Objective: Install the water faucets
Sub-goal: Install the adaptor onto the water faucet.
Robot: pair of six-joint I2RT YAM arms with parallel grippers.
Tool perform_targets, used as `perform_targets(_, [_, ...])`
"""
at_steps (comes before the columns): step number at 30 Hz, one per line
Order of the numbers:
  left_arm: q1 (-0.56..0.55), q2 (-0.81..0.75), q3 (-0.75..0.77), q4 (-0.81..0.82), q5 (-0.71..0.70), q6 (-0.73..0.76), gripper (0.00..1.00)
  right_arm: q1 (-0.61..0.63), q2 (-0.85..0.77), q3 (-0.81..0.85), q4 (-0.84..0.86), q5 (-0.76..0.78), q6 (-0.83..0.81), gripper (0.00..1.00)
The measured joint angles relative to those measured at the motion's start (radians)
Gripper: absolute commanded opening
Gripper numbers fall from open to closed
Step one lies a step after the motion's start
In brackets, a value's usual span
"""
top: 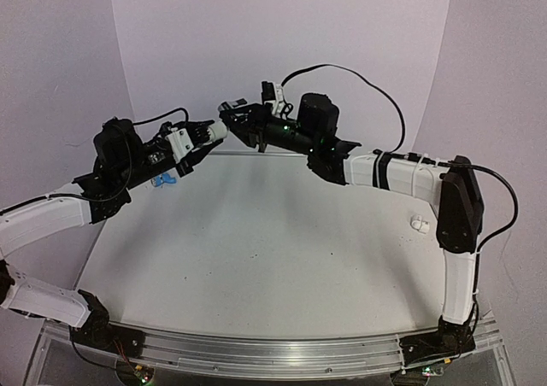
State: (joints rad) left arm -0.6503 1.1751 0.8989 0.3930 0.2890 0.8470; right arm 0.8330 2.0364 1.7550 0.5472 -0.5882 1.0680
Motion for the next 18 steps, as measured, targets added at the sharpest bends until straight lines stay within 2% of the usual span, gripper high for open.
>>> perform_targets(9, [-0.036, 0.0, 0.036, -0.191, -0.101, 0.218, 0.0, -0.023, 0.023, 0.01, -0.096, -0.073, 0.143, 0.0])
perform_targets(18, [-0.089, 0.002, 0.049, -0.345, -0.198, 0.328, 0.0, -0.04, 0.024, -0.009, -0.208, -0.156, 0.311, 0.0])
